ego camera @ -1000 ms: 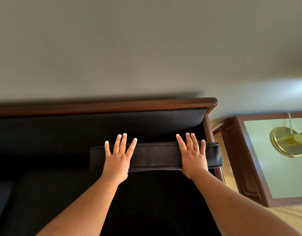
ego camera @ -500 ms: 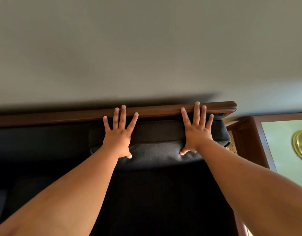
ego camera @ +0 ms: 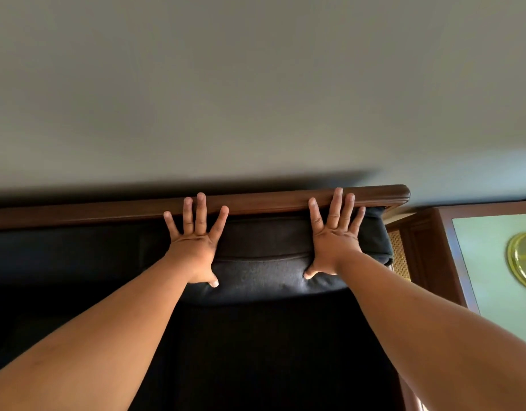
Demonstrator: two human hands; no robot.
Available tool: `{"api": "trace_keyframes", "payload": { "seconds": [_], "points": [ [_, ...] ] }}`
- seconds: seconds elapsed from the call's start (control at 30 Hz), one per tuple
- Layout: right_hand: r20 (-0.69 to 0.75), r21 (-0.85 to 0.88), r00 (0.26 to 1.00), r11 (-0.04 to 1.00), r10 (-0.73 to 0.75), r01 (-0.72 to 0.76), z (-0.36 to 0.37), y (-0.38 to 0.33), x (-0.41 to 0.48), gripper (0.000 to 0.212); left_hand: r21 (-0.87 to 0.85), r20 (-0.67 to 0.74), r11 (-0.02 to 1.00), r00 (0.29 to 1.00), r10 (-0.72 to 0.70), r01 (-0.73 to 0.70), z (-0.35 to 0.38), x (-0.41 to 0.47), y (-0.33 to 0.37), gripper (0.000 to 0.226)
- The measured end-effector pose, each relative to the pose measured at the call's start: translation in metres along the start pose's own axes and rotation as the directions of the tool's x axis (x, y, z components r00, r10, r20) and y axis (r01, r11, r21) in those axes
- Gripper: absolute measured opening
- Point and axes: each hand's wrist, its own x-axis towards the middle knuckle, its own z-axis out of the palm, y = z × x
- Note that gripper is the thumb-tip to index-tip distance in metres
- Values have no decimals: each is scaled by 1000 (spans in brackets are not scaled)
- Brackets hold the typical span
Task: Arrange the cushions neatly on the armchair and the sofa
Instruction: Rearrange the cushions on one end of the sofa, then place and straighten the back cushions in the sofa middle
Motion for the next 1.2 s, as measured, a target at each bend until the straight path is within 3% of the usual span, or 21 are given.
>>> {"api": "trace_keyframes", "payload": {
  "seconds": [0.2, 0.37, 0.47, 0.53, 0.6, 0.67, 0.7, 0.77, 0.87, 1.0, 1.2],
  "points": [
    [-68, 16, 998, 1000, 0, 1, 9, 0, 3, 176, -3, -99, 1000, 995, -27, 27, 13, 6, 1, 170],
    [-259, -24, 966, 1000, 6, -12, 24, -6, -6, 179, 30, -383, 997, 922, -58, 75, 38, -6, 6, 172],
    [-380, -19, 924, 998, 40, -51, 39, -11, -30, 168, -63, -577, 997, 813, -79, 52, 80, -41, 17, 144],
    [-481, 8, 876, 999, 46, -48, 64, -14, -55, 142, -212, -646, 977, 747, -154, 18, 131, -81, 30, 117],
    [-569, 23, 822, 999, -14, 32, 99, -28, -92, 117, -307, -567, 952, 805, -176, -8, 196, -136, 38, 102],
    [-560, 4, 818, 986, -133, 164, 135, -44, -134, 102, -375, -429, 927, 889, -160, -14, 266, -184, 39, 87],
    [-541, -4, 811, 965, -223, 263, 151, -69, -166, 94, -465, -351, 884, 910, -219, 33, 305, -224, 28, 80],
    [-405, 107, 879, 942, -252, 319, 187, -87, -202, 75, -593, -173, 796, 947, -272, 120, 362, -262, 22, 72],
    [-237, 239, 931, 912, -279, 334, 230, -130, -256, 56, -685, -20, 704, 961, -277, 188, 429, -323, -8, 69],
    [-156, 213, 911, 888, -382, 408, 257, -210, -306, 44, -756, 12, 624, 957, -290, 198, 463, -387, -74, 67],
    [-94, 166, 847, 830, -524, 532, 280, -343, -370, 37, -835, -94, 532, 916, -389, 140, 485, -475, -164, 65]
  ]
}}
